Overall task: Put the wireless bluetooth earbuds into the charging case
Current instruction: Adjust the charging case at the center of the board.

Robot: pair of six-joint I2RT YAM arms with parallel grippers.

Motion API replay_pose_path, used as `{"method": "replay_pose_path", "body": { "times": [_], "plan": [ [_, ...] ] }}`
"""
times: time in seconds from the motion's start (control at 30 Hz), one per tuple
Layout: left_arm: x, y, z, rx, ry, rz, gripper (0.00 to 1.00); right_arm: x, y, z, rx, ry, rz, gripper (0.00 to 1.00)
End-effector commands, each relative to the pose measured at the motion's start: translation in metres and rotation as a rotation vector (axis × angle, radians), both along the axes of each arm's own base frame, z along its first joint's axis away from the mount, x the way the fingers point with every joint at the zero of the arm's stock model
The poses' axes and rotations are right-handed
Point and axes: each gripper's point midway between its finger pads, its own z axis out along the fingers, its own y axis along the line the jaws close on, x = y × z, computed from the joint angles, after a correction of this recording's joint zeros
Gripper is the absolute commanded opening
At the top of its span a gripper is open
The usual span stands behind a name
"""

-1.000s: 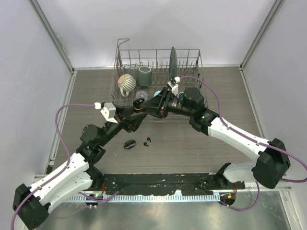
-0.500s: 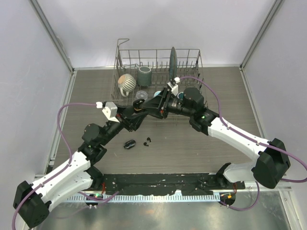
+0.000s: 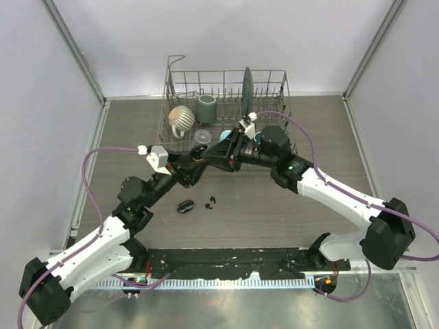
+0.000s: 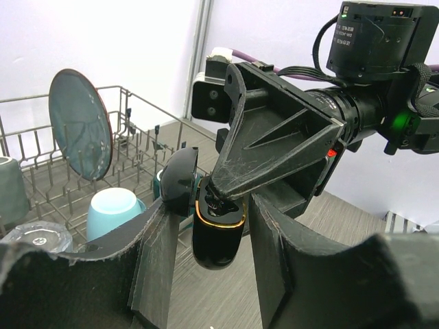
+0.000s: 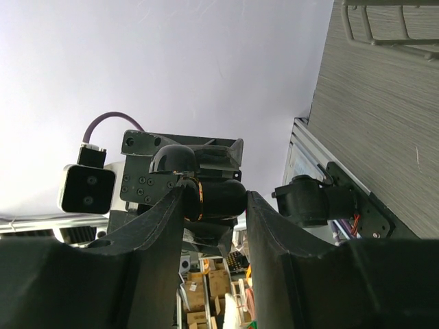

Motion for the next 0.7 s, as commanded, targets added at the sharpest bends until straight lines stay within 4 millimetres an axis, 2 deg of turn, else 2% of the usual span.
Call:
{"method": "replay_pose_path", "body": {
  "times": [0.0,0.2,0.33,0.63,0.67],
  "plan": [
    [-0.004,0.000,0.024,-0.042,-0.062,-0.009,0.48,-0.003,-0.005,0.031,0.055,-0.082,-0.003,0.01],
    [-0.005,-0.001,0.020,-0.033,-0.048,-0.018,0.53,-0.005,-0.006,0.043,0.100,-0.104,-0.004,0.01],
    [-0.005,-0.001,0.018,-0.030,-0.044,-0.018,0.53,-0.006,-0.005,0.046,0.109,-0.105,0.003,0.01],
    [-0.002,-0.001,0.023,-0.041,-0.058,-0.010,0.39,-0.007,-0.005,0.039,0.087,-0.093,0.008,0.01],
    [-0.002,-0.001,0.023,-0.040,-0.059,-0.009,0.34,-0.007,-0.006,0.039,0.086,-0.097,0.007,0.01]
  ]
}}
